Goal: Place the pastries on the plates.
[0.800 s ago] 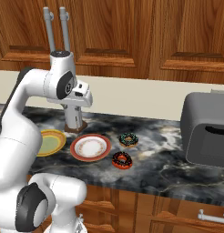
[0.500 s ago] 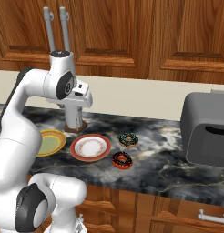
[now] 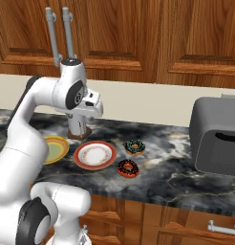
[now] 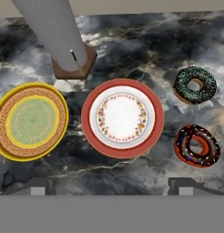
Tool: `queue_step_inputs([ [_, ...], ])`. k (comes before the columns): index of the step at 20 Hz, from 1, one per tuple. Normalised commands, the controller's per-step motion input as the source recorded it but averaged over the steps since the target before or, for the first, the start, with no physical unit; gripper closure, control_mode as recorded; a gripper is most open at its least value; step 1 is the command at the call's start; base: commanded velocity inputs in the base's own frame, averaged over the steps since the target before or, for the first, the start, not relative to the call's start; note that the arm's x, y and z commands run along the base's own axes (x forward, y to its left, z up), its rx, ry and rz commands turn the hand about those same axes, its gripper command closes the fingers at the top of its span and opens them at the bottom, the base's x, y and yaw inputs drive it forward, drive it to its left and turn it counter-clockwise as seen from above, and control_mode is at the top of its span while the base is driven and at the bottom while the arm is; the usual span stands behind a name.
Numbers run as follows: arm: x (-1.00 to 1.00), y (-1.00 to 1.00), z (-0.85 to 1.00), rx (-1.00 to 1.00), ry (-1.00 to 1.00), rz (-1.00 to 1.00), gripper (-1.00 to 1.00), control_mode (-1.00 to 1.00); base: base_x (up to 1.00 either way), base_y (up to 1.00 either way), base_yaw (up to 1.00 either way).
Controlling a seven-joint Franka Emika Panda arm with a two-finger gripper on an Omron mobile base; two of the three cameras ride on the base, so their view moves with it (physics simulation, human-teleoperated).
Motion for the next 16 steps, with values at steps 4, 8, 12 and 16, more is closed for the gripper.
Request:
queue_step_inputs([
  [4, 0.0, -0.42, -0.42, 0.0, 0.0, -0.01, -1.0, -1.0, 0.0, 0.0, 0.0],
  [8, 0.03, -0.5, -0.46, 0.0, 0.01, 0.0, -1.0, -1.0, 0.0, 0.0, 0.0],
  [12, 0.24, -0.55, -0.27, 0.03, 0.0, 0.0, -1.0, -1.0, 0.0, 0.0, 0.0],
  [16, 0.43, -0.66, -0.21, 0.05, 0.0, 0.01, -1.0, -1.0, 0.0, 0.0, 0.0],
])
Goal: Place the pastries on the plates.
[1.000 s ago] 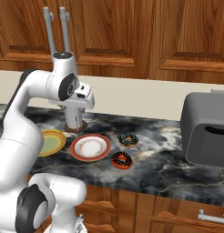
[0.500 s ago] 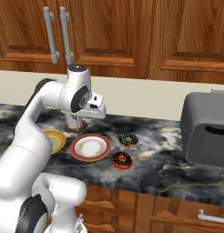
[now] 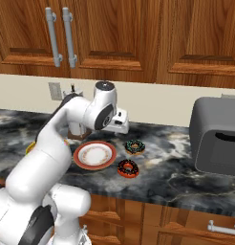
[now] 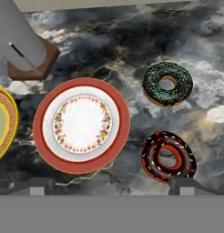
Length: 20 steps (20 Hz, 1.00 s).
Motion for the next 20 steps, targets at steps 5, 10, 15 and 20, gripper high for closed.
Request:
queue_step_inputs([
  [5, 0.55, -0.42, -0.17, 0.0, 0.09, 0.01, -1.0, -1.0, 0.0, 0.0, 0.0],
  [10, 0.3, -0.26, -0.23, -0.05, 0.05, -0.01, -1.0, -1.0, 0.0, 0.0, 0.0],
  [15, 0.15, -0.21, -0.3, -0.02, -0.02, -0.15, -1.0, -1.0, 0.0, 0.0, 0.0],
  [20, 0.05, -0.06, -0.34, -0.02, 0.0, -0.14, -1.0, -1.0, 0.0, 0.0, 0.0],
])
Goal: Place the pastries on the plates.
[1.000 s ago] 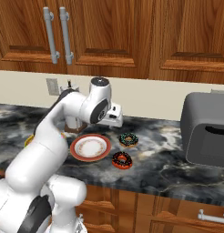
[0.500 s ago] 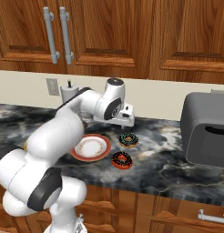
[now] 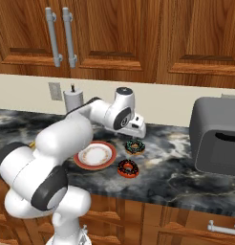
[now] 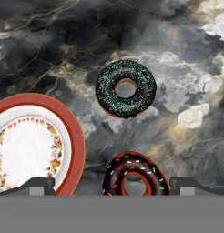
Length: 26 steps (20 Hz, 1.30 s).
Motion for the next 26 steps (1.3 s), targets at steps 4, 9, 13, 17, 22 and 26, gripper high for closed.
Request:
queue_step_inputs([
  [4, 0.04, -0.12, -0.4, 0.0, 0.0, -0.11, -1.0, -1.0, 0.0, 0.0, 0.0],
  [9, 0.27, -0.19, -0.25, 0.0, 0.01, -0.08, -1.0, -1.0, 0.0, 0.0, 0.0],
  [13, 0.49, -0.19, -0.29, 0.0, 0.0, -0.09, -1.0, -1.0, 0.0, 0.0, 0.0],
  [17, 0.56, -0.27, -0.25, 0.0, 0.07, -0.1, -1.0, -1.0, 0.0, 0.0, 0.0],
  [22, 0.6, -0.21, -0.16, 0.0, 0.08, -0.04, -1.0, -1.0, 0.0, 0.0, 0.0],
  [26, 0.35, -0.12, -0.1, 0.0, 0.03, 0.0, -1.0, -1.0, 0.0, 0.0, 0.0],
])
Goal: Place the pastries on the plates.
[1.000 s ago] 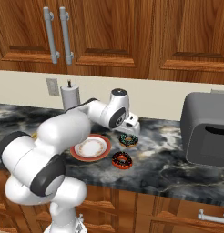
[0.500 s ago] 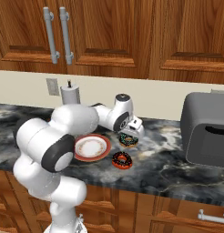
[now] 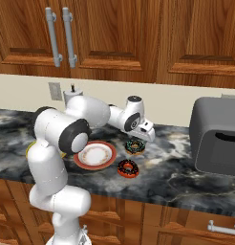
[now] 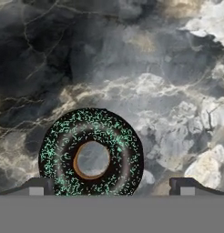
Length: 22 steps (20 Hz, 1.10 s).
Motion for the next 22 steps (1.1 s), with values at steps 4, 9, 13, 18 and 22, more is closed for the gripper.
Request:
queue_step_inputs([
  [4, 0.04, -0.06, -0.15, 0.0, 0.01, 0.0, -1.0, -1.0, 0.0, 0.0, 0.0],
  [9, 0.0, 0.0, -0.34, 0.0, 0.07, 0.0, -1.0, -1.0, 0.0, 0.0, 0.0],
  [13, 0.0, -0.08, -0.42, 0.0, 0.09, 0.0, -1.0, -1.0, 0.0, 0.0, 0.0],
  [18, 0.04, -0.09, -0.23, 0.0, 0.1, 0.0, -1.0, -1.0, 0.0, 0.0, 0.0],
  [22, 0.18, -0.05, -0.04, 0.0, 0.0, 0.0, -1.0, -1.0, 0.0, 0.0, 0.0],
])
